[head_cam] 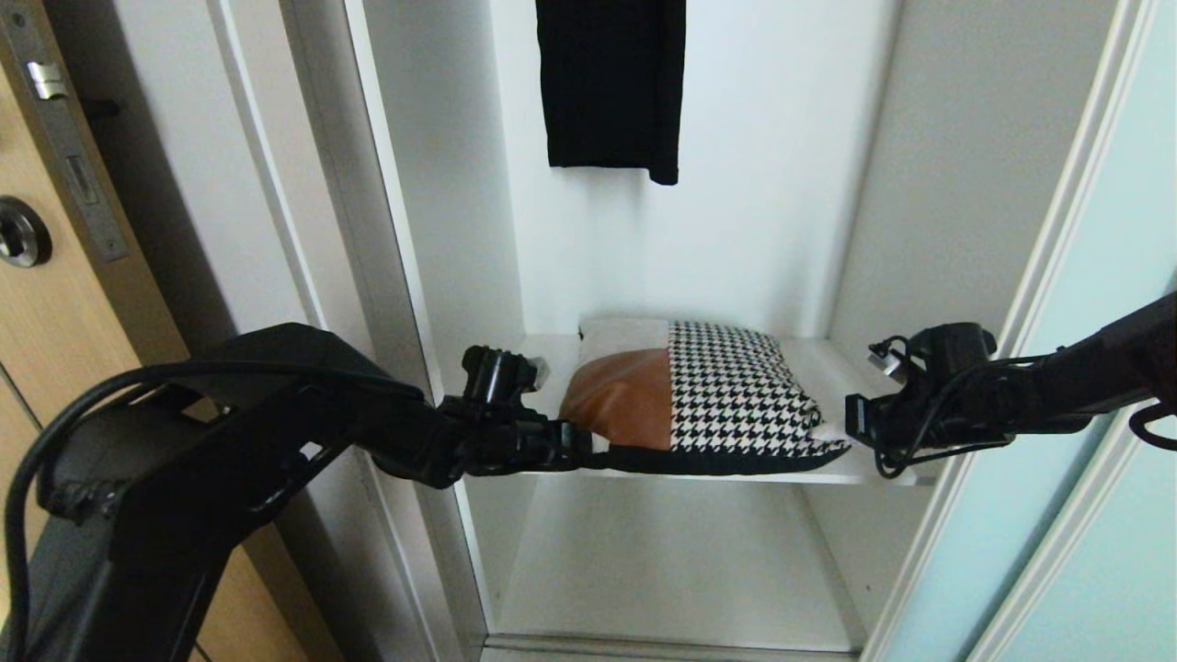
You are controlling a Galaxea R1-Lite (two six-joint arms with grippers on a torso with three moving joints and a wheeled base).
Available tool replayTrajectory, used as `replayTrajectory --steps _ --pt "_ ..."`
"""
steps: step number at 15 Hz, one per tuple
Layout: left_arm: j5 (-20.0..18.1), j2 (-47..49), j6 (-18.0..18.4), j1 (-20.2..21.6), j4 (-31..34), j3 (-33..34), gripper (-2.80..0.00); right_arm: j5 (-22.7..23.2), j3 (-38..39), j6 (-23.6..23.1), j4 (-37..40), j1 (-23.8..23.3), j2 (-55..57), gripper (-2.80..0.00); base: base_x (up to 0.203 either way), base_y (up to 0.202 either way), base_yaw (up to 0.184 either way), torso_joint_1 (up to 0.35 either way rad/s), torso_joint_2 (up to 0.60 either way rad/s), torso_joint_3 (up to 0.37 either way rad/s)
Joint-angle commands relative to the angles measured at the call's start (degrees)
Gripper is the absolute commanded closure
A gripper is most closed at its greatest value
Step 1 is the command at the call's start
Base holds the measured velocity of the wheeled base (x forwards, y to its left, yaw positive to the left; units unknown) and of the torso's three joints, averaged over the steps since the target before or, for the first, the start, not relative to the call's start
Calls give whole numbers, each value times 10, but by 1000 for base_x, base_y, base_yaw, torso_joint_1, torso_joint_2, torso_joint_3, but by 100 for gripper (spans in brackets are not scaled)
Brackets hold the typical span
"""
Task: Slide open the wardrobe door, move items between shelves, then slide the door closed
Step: Place the pillow on the lower shelf
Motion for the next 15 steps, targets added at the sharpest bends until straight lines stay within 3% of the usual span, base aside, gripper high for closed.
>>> replayTrajectory --steps 1,4,7,15 --pt "0 29 4 3 -2 -17 -280 7 1 1 -1 0 2 0 0 0 0 0 0 0" --pt "-1 38 5 4 -8 -40 -280 7 1 1 -1 0 0 0 0 0 0 0 0 0" --pt "2 45 0 4 -69 -45 -280 8 0 1 -1 0 0 0 0 0 0 0 0 0" --pt "2 73 1 6 -74 -53 -280 8 -1 1 -1 0 5 0 0 0 0 0 0 0"
